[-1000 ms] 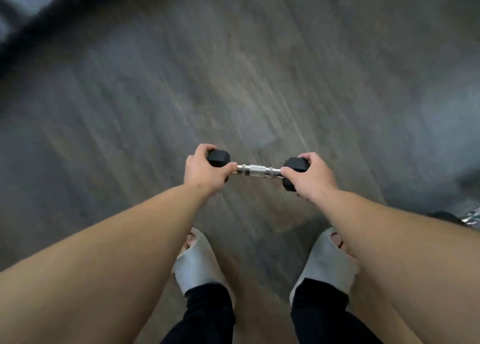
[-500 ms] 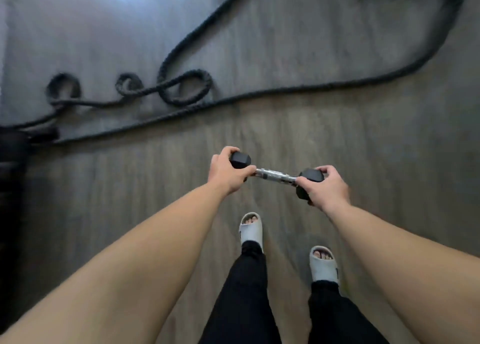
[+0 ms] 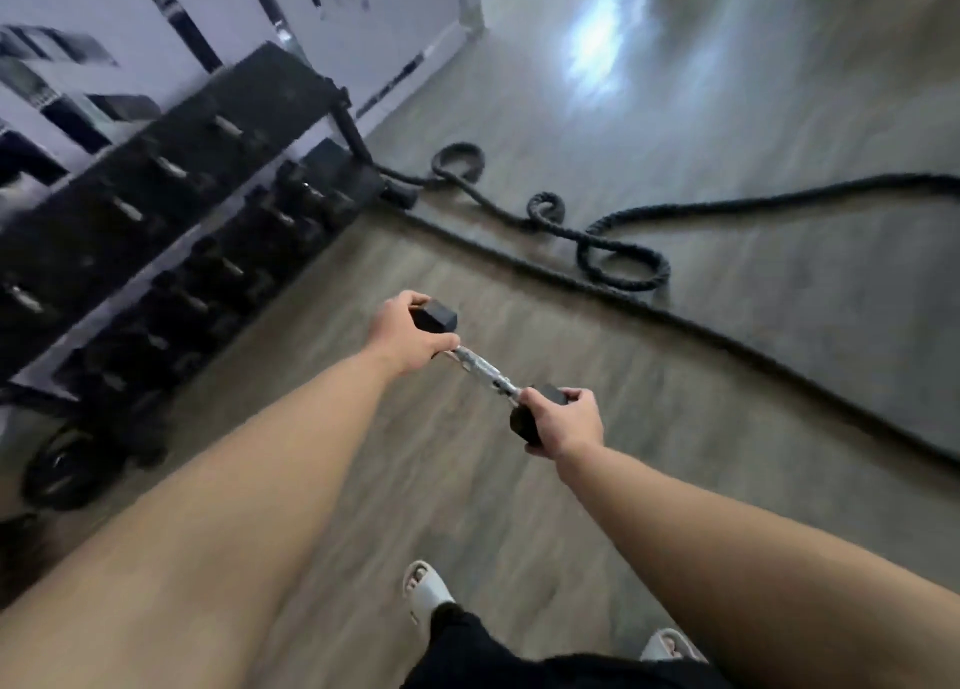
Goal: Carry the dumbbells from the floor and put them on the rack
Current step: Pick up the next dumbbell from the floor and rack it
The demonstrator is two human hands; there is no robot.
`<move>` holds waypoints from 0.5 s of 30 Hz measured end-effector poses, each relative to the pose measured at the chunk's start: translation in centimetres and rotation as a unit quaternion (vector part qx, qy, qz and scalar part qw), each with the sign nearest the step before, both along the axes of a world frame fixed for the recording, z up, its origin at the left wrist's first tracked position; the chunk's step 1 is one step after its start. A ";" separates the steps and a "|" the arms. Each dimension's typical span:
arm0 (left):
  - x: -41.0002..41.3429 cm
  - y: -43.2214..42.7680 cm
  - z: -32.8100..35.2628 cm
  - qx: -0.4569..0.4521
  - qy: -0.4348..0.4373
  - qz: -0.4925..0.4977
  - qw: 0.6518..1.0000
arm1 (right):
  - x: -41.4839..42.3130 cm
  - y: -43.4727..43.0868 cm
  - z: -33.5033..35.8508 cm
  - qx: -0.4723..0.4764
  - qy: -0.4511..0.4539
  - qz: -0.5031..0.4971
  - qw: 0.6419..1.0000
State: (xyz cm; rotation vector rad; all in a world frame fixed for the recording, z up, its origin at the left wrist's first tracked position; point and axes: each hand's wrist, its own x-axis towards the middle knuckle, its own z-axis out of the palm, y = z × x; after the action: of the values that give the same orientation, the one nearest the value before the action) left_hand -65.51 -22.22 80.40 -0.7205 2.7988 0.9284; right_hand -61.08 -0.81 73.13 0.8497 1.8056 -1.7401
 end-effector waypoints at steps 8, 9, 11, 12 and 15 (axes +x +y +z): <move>7.9 -25.8 1.0 0.026 0.013 0.143 0.989 | 1.7 -25.3 1.0 -0.002 0.008 0.109 0.994; 8.7 -28.9 1.2 0.022 0.013 0.153 0.988 | 2.2 -28.7 0.9 -0.005 0.004 0.118 0.993; 10.2 -35.1 1.8 0.004 0.011 0.171 0.985 | 3.1 -35.2 0.8 -0.014 -0.003 0.136 0.991; 10.9 -37.9 2.2 -0.003 0.009 0.178 0.984 | 3.6 -38.2 0.9 -0.019 -0.007 0.144 0.989; 12.3 -45.7 3.1 -0.009 0.002 0.193 0.981 | 4.1 -46.6 1.7 -0.023 -0.016 0.170 0.985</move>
State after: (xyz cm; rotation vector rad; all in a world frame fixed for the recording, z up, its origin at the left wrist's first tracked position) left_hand -53.17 -67.94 83.54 -1.2960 2.7213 0.9561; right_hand -57.00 -47.39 74.80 0.5105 1.7627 -1.5318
